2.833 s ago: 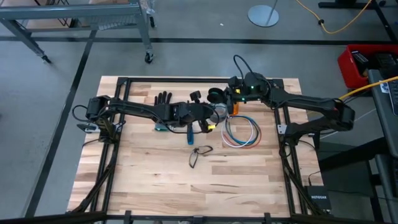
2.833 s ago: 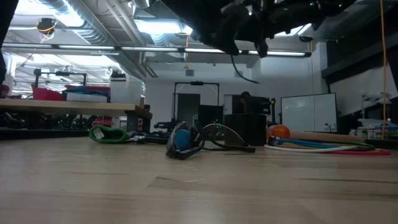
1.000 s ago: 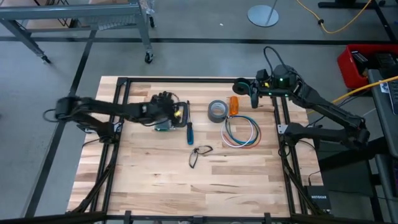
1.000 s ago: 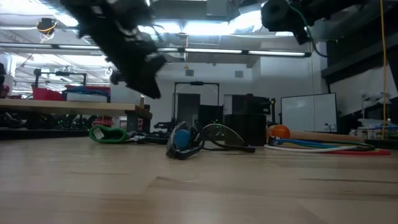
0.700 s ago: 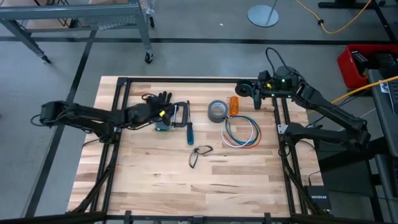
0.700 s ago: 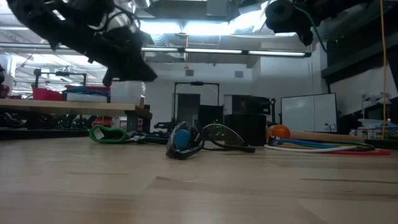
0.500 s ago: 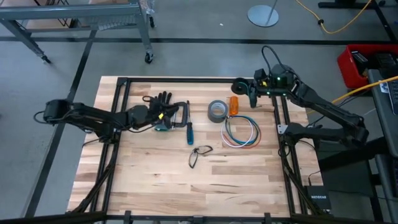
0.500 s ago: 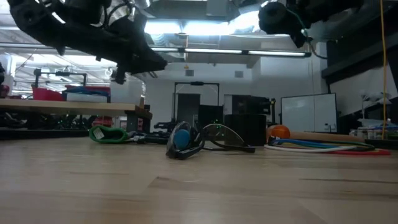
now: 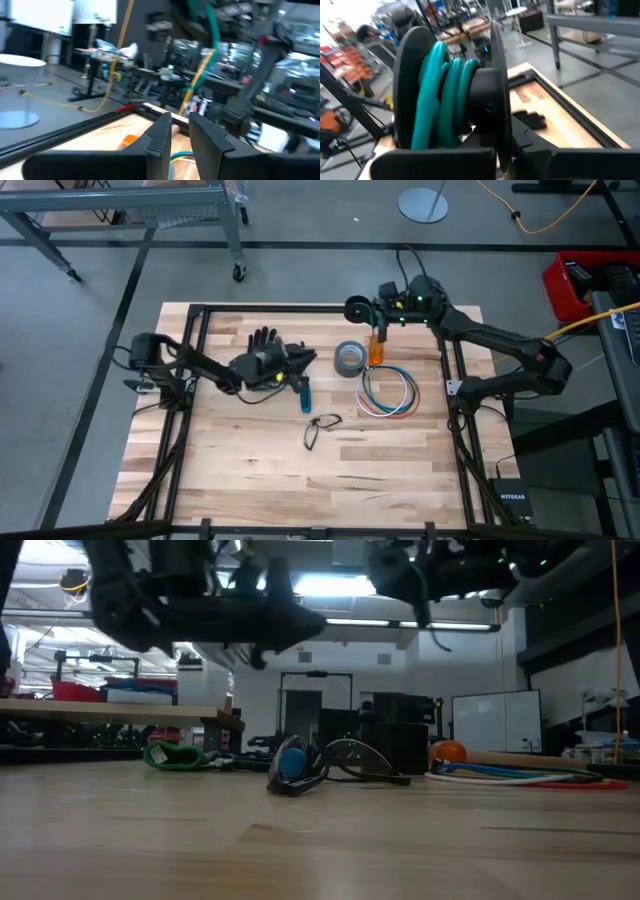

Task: Coil cords
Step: Coil the green wire onto the spool

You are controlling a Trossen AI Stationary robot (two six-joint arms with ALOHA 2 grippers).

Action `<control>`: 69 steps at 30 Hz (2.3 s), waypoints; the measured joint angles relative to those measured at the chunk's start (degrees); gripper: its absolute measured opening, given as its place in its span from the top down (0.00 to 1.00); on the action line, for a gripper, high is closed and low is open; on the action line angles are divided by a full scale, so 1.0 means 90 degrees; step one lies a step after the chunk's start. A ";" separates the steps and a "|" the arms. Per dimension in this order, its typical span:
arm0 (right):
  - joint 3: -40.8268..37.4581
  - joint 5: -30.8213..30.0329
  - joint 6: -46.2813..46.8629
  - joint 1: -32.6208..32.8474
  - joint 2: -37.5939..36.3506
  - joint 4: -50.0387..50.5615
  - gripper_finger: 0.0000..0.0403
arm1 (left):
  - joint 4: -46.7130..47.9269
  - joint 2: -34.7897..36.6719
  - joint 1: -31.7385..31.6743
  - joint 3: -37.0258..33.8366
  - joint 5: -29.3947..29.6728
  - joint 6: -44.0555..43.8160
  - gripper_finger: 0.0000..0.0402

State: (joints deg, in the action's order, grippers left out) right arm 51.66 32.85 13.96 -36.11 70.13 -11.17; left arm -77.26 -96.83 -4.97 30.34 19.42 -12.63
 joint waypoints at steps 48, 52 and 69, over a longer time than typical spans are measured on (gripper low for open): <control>0.0005 -0.0577 0.0132 0.1344 0.1350 -0.3134 1.00 | 0.3393 -0.1196 -0.0217 0.2852 -0.1030 0.1264 0.85; 0.0005 -0.0533 0.0130 0.1344 0.1350 -0.3131 1.00 | 0.3373 -0.1190 -0.0214 0.2854 -0.0725 0.1245 0.85; 0.0005 -0.0531 0.0087 0.1344 0.1350 -0.3131 1.00 | 0.2924 -0.1189 -0.0069 0.2857 -0.0559 0.2319 0.61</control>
State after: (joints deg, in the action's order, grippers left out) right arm 51.70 28.08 14.74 -24.01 82.28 -39.35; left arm -50.94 -107.53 -5.58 56.05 14.39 8.24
